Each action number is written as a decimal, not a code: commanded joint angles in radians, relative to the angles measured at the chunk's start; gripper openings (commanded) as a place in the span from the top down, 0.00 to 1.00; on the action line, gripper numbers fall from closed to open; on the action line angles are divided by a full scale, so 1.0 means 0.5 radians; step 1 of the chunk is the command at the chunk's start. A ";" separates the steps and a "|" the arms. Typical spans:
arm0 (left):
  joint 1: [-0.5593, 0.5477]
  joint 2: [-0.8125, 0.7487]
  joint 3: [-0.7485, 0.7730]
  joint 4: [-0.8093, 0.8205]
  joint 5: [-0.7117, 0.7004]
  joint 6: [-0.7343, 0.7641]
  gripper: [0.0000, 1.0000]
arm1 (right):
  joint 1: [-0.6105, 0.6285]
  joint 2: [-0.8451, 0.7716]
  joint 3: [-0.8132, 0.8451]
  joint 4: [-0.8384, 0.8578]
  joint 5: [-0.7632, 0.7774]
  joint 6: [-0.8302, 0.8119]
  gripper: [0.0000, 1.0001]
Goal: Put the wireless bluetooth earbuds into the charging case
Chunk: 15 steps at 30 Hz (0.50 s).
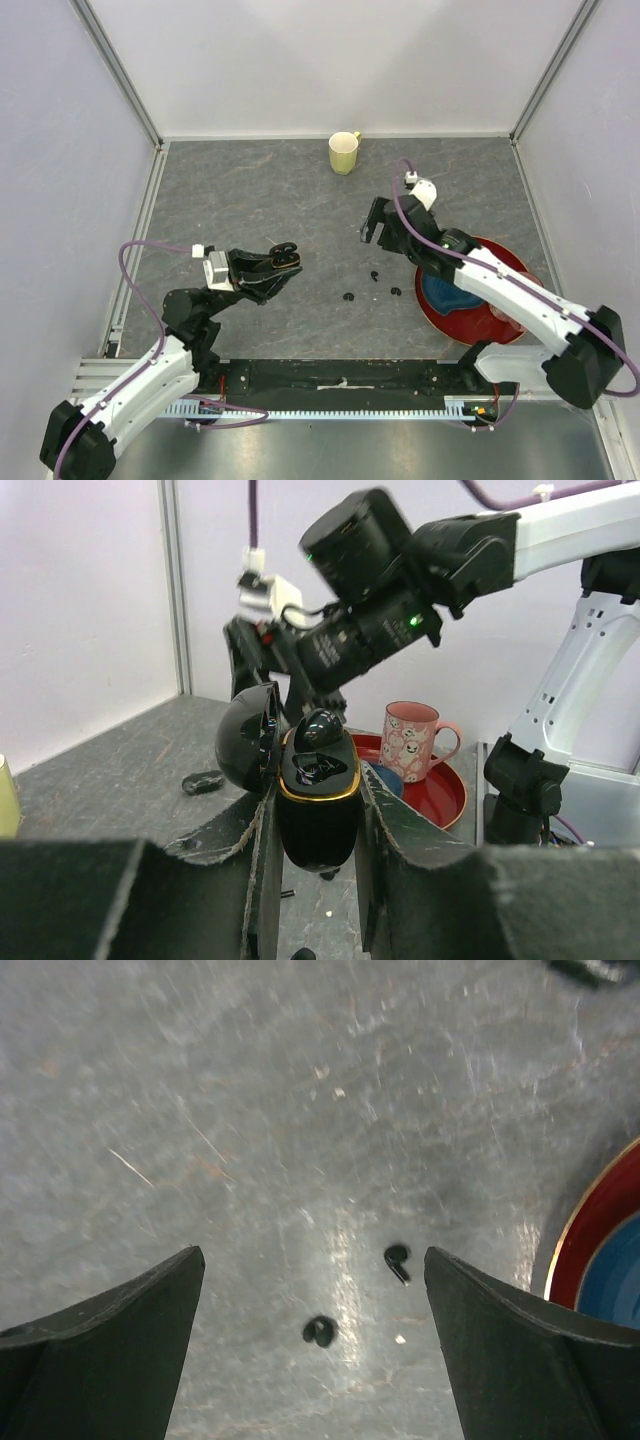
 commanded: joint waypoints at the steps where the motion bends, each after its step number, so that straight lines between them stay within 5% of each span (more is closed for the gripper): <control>1: -0.002 -0.063 -0.025 -0.019 -0.056 0.026 0.98 | -0.047 0.136 0.081 -0.188 -0.214 0.039 0.02; 12: -0.002 -0.078 -0.025 -0.040 -0.066 0.041 0.98 | -0.056 0.569 0.216 -0.342 -0.272 -0.225 0.02; 15: 0.001 -0.088 -0.022 -0.049 -0.066 0.044 0.98 | -0.053 0.618 0.179 -0.278 -0.349 -0.286 0.14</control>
